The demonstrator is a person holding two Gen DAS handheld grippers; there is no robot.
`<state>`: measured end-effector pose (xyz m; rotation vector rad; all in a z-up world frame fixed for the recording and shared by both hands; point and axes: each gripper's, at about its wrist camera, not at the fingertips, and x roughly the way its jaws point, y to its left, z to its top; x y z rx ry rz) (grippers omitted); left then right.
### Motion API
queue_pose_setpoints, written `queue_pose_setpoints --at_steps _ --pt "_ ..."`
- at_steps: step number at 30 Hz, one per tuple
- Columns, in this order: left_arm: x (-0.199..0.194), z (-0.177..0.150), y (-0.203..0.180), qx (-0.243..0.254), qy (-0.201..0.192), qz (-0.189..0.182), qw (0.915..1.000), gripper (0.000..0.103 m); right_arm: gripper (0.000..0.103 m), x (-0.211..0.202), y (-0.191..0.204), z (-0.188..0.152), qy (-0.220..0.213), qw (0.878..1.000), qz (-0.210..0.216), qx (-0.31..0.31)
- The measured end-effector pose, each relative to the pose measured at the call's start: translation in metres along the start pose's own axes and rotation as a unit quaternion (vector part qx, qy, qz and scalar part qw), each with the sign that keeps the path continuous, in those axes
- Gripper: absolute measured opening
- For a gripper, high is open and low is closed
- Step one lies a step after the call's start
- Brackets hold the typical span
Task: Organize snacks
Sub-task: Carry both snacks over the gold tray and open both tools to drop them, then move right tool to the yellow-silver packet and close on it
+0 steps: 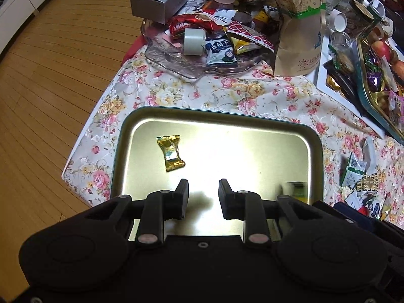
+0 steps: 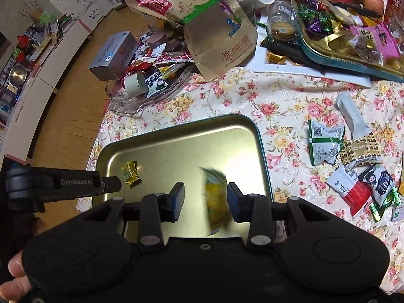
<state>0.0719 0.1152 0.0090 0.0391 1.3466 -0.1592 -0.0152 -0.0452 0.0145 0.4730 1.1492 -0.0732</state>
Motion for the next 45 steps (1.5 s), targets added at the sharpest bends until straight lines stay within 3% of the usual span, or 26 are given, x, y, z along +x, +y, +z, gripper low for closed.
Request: queue_pose_setpoints --at_steps 9,15,26,36,45 --pt "0.006 -0.001 -0.005 0.003 0.02 -0.006 0.9998 0.036 0.044 0.003 -0.007 0.003 0.008 1.0 -0.011 0.015" --pt "0.009 -0.001 -0.011 0.0 0.029 0.005 0.9996 0.036 0.045 0.008 -0.017 0.004 0.022 0.998 -0.044 0.04" --pt "0.008 -0.003 -0.042 0.03 0.041 -0.005 0.9987 0.036 0.045 0.006 -0.045 0.0 0.028 0.994 -0.076 0.067" --pt "0.003 -0.012 -0.094 0.073 0.045 -0.022 0.996 0.036 0.045 -0.018 -0.116 0.004 0.013 0.983 -0.099 0.152" --pt "-0.001 -0.028 -0.152 0.124 0.049 -0.038 0.9903 0.036 0.045 -0.057 -0.206 -0.005 -0.022 0.957 -0.126 0.261"
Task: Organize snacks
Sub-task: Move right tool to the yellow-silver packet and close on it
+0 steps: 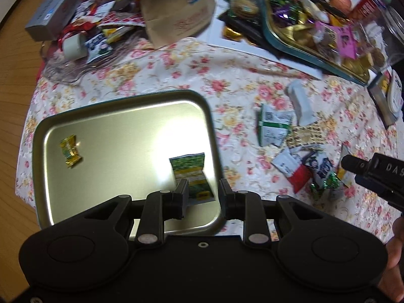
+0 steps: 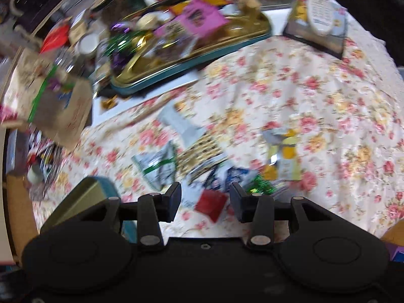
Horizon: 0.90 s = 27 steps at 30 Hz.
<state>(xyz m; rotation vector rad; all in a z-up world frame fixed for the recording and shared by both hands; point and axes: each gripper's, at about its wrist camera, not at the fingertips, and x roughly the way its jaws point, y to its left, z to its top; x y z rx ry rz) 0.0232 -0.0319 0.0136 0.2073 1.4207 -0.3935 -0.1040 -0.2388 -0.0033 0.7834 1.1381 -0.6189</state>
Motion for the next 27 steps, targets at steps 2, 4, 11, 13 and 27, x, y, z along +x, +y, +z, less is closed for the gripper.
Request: queue_pose_setpoints --at_steps 2,4,11,13,27 --pt "0.001 0.0 -0.014 0.013 0.001 -0.003 0.9999 0.036 0.045 -0.001 -0.018 0.005 -0.01 1.0 -0.013 0.018" --pt "0.002 0.001 -0.027 0.024 0.002 -0.005 0.9997 0.036 0.045 -0.003 -0.037 0.009 -0.015 0.999 -0.021 0.039" --pt "0.007 -0.001 -0.067 0.063 0.011 -0.015 0.9979 0.036 0.044 -0.004 -0.083 0.016 -0.021 0.997 -0.032 0.071" --pt "0.007 -0.001 -0.077 0.071 0.01 -0.015 0.9973 0.036 0.044 -0.005 -0.09 0.017 -0.026 0.997 -0.033 0.072" --pt "0.004 0.006 -0.095 0.058 0.015 -0.044 0.9972 0.036 0.041 0.033 -0.077 0.013 -0.043 0.998 -0.018 0.053"
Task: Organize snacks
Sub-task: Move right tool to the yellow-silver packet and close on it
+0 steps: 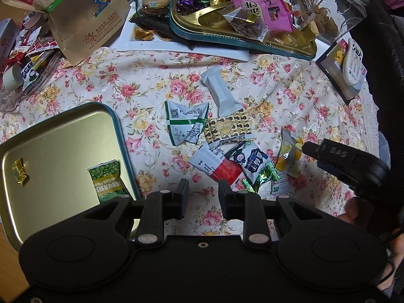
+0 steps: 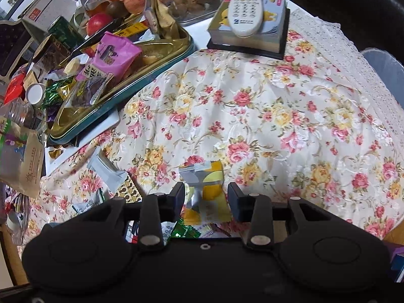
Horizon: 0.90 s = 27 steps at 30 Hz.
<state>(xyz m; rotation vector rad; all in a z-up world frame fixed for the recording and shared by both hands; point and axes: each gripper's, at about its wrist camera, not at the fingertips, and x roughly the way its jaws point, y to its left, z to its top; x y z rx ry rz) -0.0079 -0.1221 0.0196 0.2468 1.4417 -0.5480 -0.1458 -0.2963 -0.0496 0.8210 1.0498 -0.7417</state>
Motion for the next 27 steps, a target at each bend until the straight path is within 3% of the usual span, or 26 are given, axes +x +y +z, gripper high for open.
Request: queue_pose_setpoints --at_steps 11,27 --pt "-0.002 0.003 0.016 -0.03 0.008 -0.011 0.9994 0.035 0.041 0.029 0.013 -0.009 0.017 1.0 -0.022 -0.01" --pt "-0.014 0.001 0.044 -0.06 -0.004 -0.024 0.9979 0.035 0.053 0.057 0.026 -0.011 0.009 0.997 -0.081 -0.009"
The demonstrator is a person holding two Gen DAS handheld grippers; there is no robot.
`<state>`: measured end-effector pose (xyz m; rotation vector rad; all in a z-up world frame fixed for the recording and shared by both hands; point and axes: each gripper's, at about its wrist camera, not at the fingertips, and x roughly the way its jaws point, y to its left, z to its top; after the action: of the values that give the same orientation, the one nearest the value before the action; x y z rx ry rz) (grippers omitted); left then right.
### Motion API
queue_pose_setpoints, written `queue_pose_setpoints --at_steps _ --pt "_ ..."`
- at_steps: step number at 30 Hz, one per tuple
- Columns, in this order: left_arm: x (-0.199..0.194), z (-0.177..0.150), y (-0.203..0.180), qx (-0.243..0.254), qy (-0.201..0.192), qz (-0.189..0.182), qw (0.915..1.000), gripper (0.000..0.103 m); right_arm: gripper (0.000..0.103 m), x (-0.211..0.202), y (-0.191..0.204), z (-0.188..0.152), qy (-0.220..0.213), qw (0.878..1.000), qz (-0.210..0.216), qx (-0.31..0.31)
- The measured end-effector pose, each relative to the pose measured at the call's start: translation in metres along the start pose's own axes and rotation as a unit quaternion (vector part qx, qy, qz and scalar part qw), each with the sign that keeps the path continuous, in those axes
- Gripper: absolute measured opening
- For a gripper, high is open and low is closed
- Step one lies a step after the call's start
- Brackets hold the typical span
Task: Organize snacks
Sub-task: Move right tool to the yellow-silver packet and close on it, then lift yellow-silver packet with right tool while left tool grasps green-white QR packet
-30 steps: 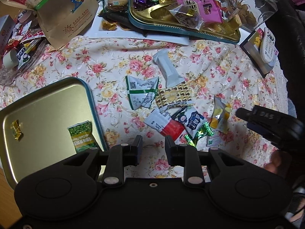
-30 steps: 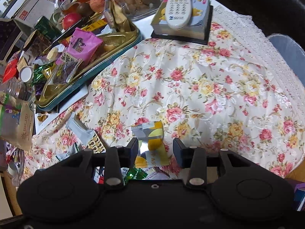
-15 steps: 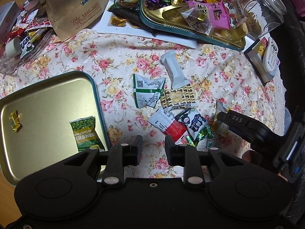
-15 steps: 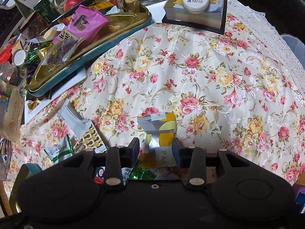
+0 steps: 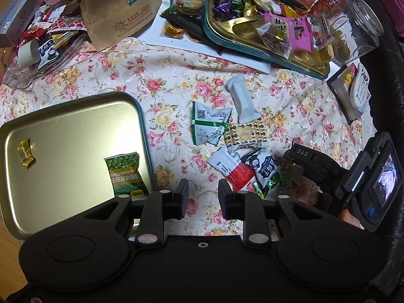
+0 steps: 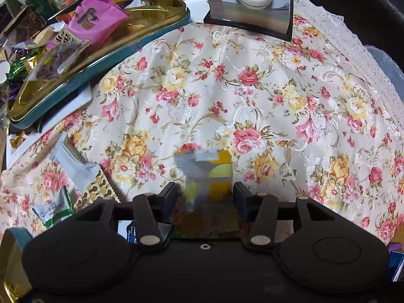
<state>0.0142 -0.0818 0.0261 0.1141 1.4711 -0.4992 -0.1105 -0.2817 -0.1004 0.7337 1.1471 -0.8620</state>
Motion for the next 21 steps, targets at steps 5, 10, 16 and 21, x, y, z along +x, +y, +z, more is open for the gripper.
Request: queue_pose_setpoints --at_steps 5,10,16,21 --pt "-0.003 0.0 0.006 -0.005 -0.003 0.0 1.0 0.035 0.044 0.0 0.003 0.001 0.001 1.0 -0.012 -0.002" --pt "-0.003 0.0 0.009 -0.007 -0.004 0.0 1.0 0.035 0.037 -0.008 -0.004 0.004 0.023 0.999 0.02 0.011" --pt "-0.006 -0.001 0.009 -0.01 -0.01 -0.001 0.9999 0.035 0.037 -0.053 -0.015 0.013 0.005 0.997 0.067 0.037" --pt "-0.004 -0.002 0.004 -0.005 -0.01 -0.003 0.9999 0.035 0.037 -0.098 -0.015 0.018 -0.008 0.995 0.095 0.007"
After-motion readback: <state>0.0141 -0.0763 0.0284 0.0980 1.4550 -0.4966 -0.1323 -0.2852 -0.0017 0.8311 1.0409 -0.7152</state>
